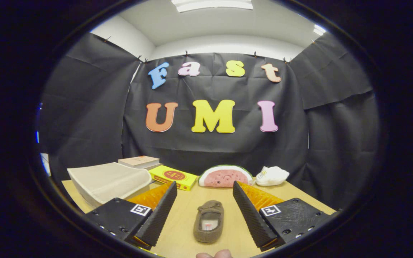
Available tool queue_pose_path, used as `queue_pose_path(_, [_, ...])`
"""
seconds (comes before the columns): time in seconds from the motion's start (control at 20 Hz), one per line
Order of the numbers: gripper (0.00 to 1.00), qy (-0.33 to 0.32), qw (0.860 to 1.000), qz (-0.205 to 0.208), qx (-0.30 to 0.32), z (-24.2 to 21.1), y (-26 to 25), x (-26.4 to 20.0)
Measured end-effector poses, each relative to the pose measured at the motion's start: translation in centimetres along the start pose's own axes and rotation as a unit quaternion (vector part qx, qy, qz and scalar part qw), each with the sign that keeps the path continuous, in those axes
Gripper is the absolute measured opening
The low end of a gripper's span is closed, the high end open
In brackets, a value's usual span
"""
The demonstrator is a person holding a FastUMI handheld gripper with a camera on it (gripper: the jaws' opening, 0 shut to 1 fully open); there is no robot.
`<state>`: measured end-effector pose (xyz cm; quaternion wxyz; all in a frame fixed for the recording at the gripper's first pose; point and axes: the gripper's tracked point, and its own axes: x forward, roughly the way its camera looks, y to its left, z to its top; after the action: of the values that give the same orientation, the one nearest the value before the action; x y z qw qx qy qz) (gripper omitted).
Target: Open the storage box then place both shoes into the box .Put the left shoe in first, then the right shoe, with the right side of both shoes facing outward in a uniform manner.
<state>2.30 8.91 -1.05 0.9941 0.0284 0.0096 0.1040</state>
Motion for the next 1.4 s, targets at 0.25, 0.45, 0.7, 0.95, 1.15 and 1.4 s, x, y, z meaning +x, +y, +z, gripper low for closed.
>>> queue_pose_path(0.25, [0.95,0.009,0.994,0.079,0.07,-1.1,5.3,2.1])
queue_pose_path(0.45, [0.95,0.033,0.982,0.129,0.132,-2.7,9.6,3.7])
queue_pose_path(0.7, [0.96,0.095,0.957,0.182,0.204,-5.5,14.4,5.3])
queue_pose_path(0.95, [0.96,0.151,0.928,0.23,0.252,-8.2,18.5,6.2])
queue_pose_path(1.15, [0.95,0.205,0.886,0.256,0.327,-9.6,20.0,6.5])
queue_pose_path(1.4, [0.94,0.247,0.831,0.29,0.405,-8.9,21.6,5.8])
